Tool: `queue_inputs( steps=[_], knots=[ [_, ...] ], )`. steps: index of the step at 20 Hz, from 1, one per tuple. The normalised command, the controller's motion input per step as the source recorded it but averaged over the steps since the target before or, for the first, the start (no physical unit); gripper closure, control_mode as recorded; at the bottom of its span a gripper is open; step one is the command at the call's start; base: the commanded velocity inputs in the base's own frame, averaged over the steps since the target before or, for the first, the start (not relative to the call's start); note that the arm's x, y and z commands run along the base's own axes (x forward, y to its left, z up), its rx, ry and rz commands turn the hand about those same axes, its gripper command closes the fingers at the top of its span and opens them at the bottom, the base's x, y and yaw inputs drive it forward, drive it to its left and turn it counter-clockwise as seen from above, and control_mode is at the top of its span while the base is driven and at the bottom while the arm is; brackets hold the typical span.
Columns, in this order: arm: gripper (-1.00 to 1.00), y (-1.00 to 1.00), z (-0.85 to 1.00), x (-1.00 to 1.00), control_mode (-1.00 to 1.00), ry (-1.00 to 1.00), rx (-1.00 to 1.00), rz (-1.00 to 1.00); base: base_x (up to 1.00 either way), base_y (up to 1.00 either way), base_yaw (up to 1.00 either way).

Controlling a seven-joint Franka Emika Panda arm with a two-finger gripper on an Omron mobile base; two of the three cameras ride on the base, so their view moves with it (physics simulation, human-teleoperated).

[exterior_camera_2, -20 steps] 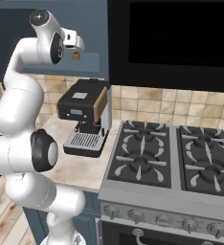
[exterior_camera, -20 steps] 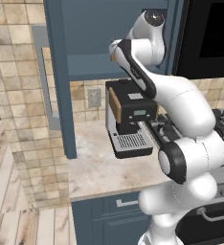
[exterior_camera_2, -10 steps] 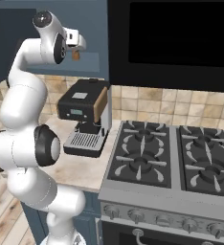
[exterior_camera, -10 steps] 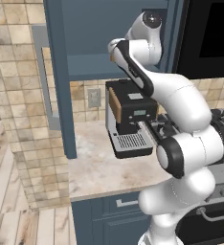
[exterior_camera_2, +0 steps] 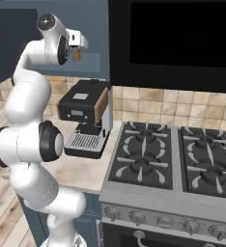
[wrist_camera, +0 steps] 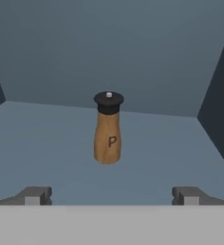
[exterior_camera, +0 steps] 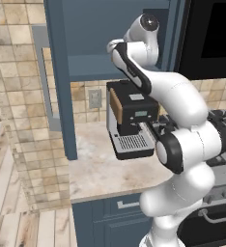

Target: Retrieve the shaker from the cabinet and place it next the steak on a plate on the dining table.

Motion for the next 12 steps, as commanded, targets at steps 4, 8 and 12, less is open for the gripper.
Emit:
queue_inputs(
  steps=[4,8,12],
  knots=[
    [-1.0,0.21,0.0,0.25,-1.0,0.0,0.0,0.0,0.0,0.0,0.0],
    [-1.0,0.22,0.0,0.23,-1.0,0.0,0.0,0.0,0.0,0.0,0.0],
    [-1.0,0.09,0.0,0.29,-1.0,0.0,0.0,0.0,0.0,0.0,0.0]
  ],
)
